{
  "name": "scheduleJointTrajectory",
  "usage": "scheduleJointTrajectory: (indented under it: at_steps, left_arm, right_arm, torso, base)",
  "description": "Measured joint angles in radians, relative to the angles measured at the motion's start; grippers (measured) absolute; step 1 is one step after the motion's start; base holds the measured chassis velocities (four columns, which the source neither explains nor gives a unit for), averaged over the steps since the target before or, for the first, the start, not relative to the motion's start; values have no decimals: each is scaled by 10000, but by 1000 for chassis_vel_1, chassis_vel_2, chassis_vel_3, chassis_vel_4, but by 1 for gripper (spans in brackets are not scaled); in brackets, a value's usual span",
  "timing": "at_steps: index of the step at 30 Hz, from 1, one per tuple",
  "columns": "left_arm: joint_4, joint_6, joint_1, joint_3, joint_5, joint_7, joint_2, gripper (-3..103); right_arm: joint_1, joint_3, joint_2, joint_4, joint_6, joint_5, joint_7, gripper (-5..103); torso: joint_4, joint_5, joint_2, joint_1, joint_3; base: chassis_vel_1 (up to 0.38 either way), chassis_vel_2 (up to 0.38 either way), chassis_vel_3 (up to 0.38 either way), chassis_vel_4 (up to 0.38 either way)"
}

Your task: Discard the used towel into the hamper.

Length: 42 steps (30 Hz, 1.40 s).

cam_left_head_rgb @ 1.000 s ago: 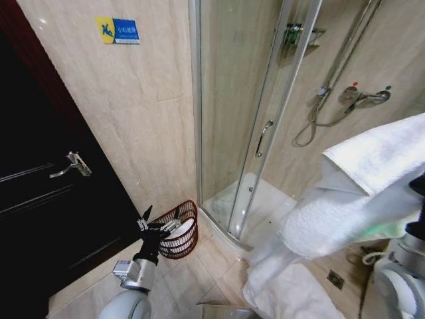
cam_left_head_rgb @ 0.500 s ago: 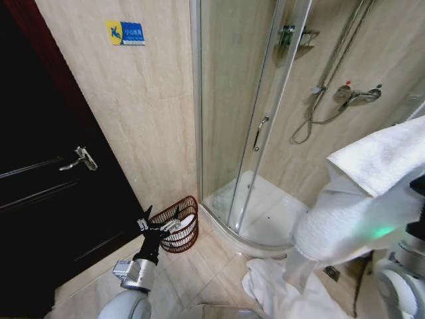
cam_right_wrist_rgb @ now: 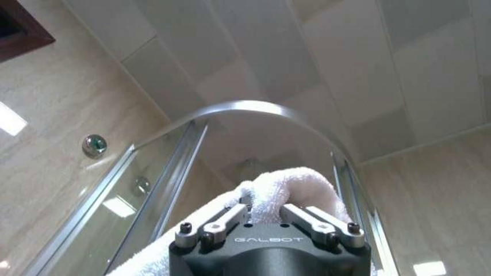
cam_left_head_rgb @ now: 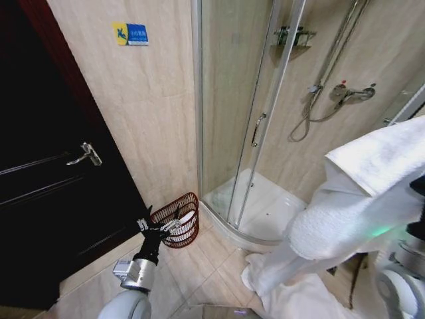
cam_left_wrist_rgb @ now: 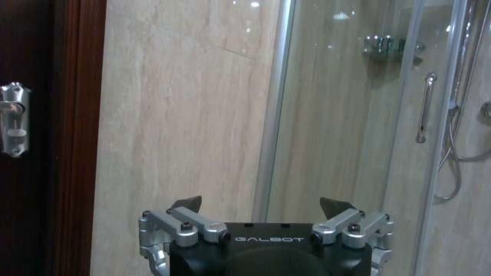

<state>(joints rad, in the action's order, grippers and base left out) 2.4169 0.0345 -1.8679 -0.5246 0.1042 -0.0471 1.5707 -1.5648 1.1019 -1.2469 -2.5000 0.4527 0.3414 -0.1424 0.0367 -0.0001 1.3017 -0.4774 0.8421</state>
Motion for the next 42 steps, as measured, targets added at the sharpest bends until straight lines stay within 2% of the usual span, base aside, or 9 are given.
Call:
scheduleJointTrajectory:
  at_steps: [18,42]
  left_arm:
    - [0,0,0,0,0,0,0,100]
    - [0,0,0,0,0,0,0,100]
  right_arm:
    - [-56,-39,-125,0,92,-37,33,6]
    - [-30,-45,-65,1,234,29,-2,6]
  torso:
    - [-1,2,-2,1,0]
    - [-1,1,-2,0,0]
  base:
    - [57,-65,-63,67]
    - [0,0,0,0]
